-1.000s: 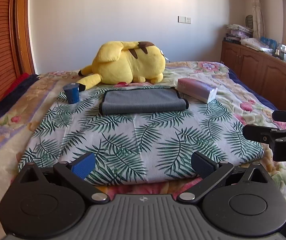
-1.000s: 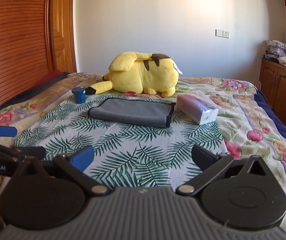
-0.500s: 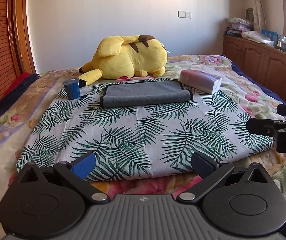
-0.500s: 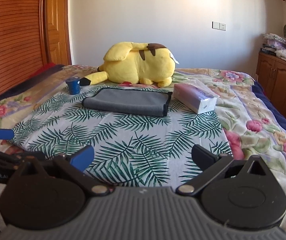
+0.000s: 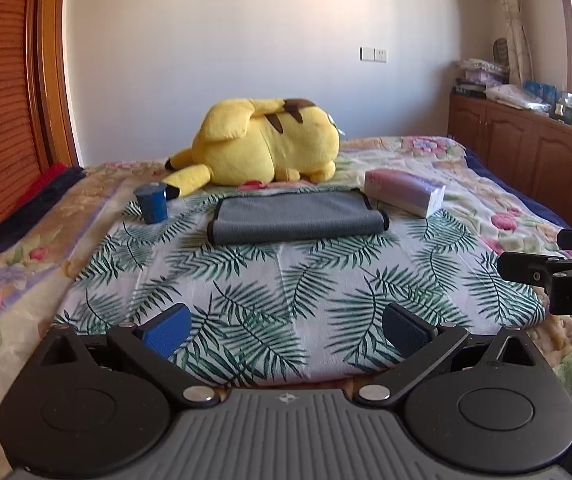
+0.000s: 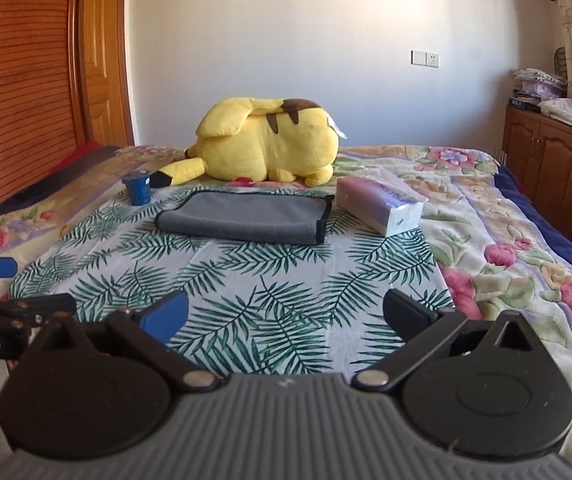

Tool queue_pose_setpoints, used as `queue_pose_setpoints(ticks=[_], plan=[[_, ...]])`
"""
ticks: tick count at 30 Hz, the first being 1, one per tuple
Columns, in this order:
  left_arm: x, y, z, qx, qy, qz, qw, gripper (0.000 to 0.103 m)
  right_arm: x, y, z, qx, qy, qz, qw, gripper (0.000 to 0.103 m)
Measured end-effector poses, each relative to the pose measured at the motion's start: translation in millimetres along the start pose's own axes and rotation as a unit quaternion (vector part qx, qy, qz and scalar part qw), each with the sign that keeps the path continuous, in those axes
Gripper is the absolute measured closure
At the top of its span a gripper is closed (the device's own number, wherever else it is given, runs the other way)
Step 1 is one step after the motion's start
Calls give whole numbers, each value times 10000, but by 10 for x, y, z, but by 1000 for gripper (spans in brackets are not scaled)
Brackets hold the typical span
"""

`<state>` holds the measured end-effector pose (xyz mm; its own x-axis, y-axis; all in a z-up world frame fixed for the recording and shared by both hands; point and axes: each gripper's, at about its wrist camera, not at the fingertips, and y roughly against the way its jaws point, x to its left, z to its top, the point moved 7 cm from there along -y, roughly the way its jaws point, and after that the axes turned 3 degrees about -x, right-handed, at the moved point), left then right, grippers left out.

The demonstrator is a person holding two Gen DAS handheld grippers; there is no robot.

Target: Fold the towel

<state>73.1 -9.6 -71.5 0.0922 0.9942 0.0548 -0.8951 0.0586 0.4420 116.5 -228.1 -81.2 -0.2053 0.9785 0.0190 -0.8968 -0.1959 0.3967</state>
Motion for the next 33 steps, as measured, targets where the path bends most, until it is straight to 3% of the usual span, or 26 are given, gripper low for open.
queue_pose_setpoints(ticks=[11,33], plan=[[28,128,106,-357,28,31,9994,16,-2,60,55,-300,70,-40,9995,0],[95,258,188,-693,113,173,9974,16,-57,164,137,-722,-7,-94,9973,0]])
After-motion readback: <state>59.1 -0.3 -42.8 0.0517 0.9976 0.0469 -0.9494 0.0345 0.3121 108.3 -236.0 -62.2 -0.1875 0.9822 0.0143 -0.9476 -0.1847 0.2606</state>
